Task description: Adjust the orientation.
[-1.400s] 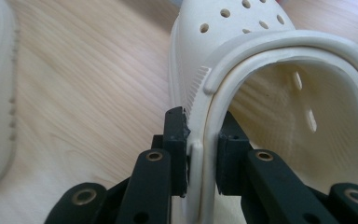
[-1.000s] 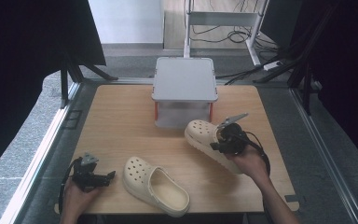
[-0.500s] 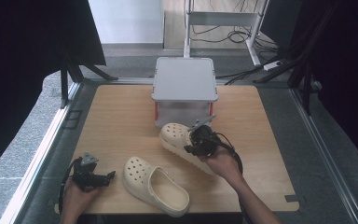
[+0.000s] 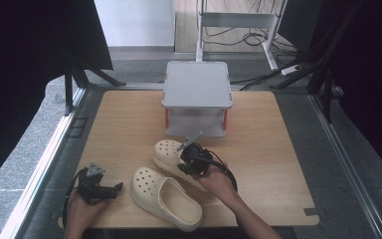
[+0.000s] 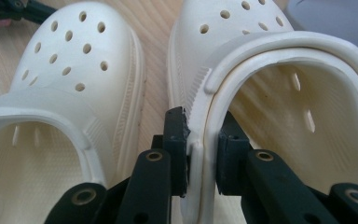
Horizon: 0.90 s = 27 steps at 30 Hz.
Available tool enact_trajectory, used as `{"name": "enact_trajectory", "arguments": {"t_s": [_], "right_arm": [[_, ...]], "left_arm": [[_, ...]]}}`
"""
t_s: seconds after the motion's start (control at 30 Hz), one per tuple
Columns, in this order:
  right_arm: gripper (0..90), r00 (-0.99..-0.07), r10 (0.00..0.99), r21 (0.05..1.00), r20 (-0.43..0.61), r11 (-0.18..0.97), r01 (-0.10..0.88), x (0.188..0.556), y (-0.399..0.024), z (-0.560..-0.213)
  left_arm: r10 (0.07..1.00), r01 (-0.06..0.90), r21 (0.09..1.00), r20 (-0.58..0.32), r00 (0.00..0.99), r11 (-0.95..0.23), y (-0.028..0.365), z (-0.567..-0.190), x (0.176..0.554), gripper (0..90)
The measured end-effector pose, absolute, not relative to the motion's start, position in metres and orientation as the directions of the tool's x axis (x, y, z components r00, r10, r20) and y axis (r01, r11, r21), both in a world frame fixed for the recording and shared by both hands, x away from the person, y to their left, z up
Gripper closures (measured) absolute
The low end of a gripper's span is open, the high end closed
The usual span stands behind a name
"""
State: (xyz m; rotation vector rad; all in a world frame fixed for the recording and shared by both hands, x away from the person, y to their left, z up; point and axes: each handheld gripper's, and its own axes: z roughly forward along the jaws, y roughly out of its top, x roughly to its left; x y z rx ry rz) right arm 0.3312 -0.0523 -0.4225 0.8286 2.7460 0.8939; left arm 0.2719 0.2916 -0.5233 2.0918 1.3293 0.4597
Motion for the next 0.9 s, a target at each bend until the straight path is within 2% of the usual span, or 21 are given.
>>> {"name": "enact_trajectory", "arguments": {"t_s": [0.27, 0.6, 0.7, 0.83, 0.9], "right_arm": [[77.0, -0.858, 0.512, 0.553, 0.050, 0.701, 0.451, 0.320, -0.044, -0.437], [75.5, -0.880, 0.460, 0.532, 0.123, 0.718, 0.449, 0.312, -0.059, -0.444], [68.5, -0.880, 0.440, 0.569, 0.176, 0.684, 0.456, 0.315, -0.068, -0.441], [56.4, -0.891, 0.427, 0.582, 0.151, 0.690, 0.430, 0.315, -0.077, -0.428], [45.2, -0.897, 0.414, 0.587, 0.156, 0.692, 0.422, 0.314, -0.080, -0.425]], "left_arm": [[0.901, 0.690, 0.656, -0.036, 0.433, -0.306, 0.291, -0.523, 0.272, 0.0], [0.901, 0.691, 0.656, -0.037, 0.432, -0.304, 0.291, -0.523, 0.272, 0.0], [0.902, 0.691, 0.656, -0.036, 0.431, -0.304, 0.291, -0.523, 0.272, 0.0], [0.902, 0.691, 0.656, -0.036, 0.430, -0.304, 0.291, -0.523, 0.272, 0.0], [0.902, 0.691, 0.656, -0.036, 0.430, -0.303, 0.291, -0.523, 0.272, 0.0]]}}
